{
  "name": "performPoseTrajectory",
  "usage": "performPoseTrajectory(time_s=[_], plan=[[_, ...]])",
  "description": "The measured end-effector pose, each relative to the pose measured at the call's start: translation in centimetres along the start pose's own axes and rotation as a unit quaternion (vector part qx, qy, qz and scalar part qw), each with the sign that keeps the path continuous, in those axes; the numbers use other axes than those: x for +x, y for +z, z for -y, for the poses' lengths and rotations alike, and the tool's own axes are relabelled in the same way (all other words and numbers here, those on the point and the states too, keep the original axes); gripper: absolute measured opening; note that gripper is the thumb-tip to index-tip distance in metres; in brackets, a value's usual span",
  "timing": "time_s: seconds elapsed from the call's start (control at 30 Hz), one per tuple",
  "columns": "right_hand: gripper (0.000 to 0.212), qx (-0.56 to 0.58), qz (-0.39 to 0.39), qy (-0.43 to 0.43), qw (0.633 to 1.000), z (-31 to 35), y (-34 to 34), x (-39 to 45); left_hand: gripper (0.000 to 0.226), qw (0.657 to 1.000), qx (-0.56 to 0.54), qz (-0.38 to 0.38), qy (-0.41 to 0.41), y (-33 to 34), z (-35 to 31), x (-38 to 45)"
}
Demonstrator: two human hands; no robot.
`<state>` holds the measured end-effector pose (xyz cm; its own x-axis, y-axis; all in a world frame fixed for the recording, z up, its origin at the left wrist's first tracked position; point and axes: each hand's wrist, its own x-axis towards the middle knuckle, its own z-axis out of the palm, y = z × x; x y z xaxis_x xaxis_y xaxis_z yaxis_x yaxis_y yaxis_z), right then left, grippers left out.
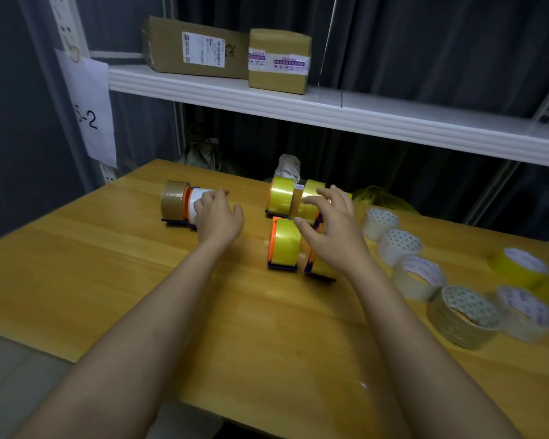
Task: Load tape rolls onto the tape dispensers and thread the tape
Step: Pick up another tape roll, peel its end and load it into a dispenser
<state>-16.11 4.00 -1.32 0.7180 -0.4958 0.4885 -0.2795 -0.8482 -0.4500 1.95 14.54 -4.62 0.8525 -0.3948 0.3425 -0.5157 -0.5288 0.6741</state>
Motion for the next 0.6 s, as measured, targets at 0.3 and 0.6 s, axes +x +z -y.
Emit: performPoseTrajectory(time_s=[0.3, 0.6], plan=[[0.028, -0.007, 0.050, -0.023, 0.998, 2.3, 3.2, 1.5, 0.054, 0.980, 0.200, -0.001, 0.007, -0.5, 3.6, 0.9], [0.028, -0.019, 0.058, -0.001, 0.998, 2.0, 2.4, 1.4, 0.044, 0.986, 0.165, 0.011, -0.029, -0.5, 3.0, 2.4]])
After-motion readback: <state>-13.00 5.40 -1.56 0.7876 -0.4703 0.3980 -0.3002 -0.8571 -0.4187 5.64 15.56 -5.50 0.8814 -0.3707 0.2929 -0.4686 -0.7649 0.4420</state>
